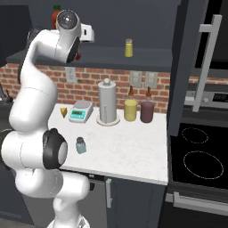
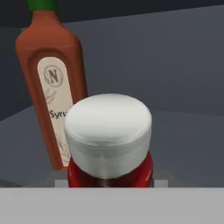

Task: Put the shaker and condiment bottle from the counter next to their counterparts in the cabinet.

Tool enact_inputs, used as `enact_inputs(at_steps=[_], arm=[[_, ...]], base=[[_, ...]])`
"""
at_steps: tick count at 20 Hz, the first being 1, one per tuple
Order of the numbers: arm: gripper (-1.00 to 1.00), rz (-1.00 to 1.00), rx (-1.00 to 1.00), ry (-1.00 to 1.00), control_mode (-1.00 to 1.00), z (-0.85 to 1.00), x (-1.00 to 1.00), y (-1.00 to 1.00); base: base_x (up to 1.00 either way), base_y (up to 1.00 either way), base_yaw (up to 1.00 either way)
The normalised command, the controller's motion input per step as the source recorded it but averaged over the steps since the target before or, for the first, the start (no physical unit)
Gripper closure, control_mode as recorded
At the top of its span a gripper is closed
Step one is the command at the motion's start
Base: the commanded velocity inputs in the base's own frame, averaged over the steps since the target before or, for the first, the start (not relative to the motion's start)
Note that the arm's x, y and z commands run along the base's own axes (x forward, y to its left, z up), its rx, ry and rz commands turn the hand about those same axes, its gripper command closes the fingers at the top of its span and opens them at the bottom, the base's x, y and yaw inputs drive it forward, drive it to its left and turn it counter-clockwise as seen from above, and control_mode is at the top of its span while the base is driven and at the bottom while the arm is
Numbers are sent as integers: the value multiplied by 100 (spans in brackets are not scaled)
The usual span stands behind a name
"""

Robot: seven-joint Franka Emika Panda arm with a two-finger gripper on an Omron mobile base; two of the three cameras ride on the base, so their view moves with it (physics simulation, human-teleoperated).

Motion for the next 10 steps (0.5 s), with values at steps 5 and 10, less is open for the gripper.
enact_inputs(at_steps=[5,10], arm=[[100,2,0,0,-100,0,28,6],[100,4,0,0,-100,-8,23,0]], base=[[0,0,0],[0,0,0]])
